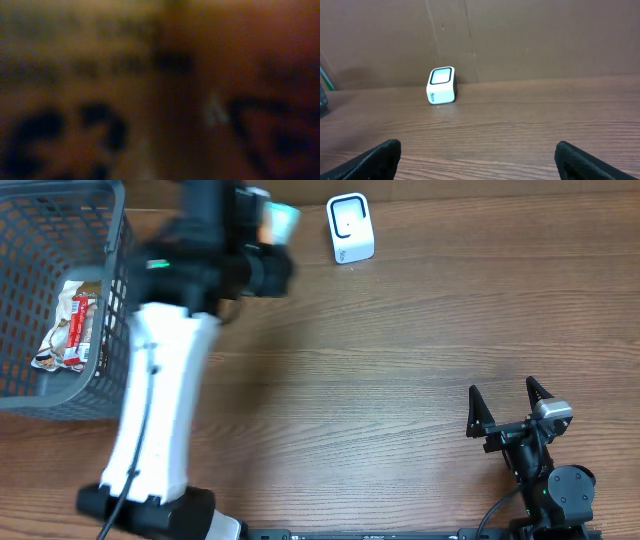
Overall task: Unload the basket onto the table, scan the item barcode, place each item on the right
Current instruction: 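Carry the teal packet right and set it on the table center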
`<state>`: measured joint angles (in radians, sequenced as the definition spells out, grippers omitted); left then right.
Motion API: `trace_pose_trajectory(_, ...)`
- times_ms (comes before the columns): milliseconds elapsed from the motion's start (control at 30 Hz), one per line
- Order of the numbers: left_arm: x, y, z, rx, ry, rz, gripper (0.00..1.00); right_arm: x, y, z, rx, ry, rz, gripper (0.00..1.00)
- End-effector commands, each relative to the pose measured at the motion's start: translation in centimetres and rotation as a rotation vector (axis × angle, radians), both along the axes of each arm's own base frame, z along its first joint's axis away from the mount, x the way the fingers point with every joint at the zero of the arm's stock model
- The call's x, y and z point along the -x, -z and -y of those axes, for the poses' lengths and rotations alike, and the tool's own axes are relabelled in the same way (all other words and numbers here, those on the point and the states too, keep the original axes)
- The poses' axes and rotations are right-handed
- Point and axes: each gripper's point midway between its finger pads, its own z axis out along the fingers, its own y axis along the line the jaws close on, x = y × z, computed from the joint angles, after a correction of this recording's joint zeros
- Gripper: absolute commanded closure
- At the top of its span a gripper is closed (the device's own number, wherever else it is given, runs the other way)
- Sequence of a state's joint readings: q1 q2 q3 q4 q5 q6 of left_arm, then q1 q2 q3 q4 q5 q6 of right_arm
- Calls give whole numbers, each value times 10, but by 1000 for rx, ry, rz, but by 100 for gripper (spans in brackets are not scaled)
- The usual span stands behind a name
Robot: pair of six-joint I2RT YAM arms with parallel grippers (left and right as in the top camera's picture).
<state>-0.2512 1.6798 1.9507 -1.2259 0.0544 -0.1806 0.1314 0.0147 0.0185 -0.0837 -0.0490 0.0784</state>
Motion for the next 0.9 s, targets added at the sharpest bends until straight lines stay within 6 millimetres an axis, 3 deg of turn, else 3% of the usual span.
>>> trace_pose_trajectory(0, 8, 50, 58, 12, 60, -80, 60, 0, 2, 0, -5, -1, 1, 0)
trace_pose_trajectory(33, 14, 76, 88, 3, 107, -106, 60, 0, 2, 0, -5, -1, 2, 0)
trace_pose_trajectory(67, 18, 92, 102, -10, 122, -121, 60, 0, 2, 0, -5, -1, 2, 0)
trace_pose_trajectory(233, 40, 156, 163, -55, 216, -204, 59, 0, 2, 0, -5, 0, 1, 0)
trace_pose_trajectory(367, 52, 196, 201, -77, 277, -241, 59, 0, 2, 0, -5, 0, 1, 0)
trace_pose_trajectory(500, 63, 215, 219, -76, 278, -272, 61, 0, 2, 0, -5, -1, 1, 0)
trace_pose_trajectory(700, 78, 218, 226, 8, 171, -367, 74, 0, 2, 0, -5, -1, 2, 0)
trace_pose_trajectory(867, 92, 220, 230, 5, 173, -401, 75, 0, 2, 0, -5, -1, 2, 0)
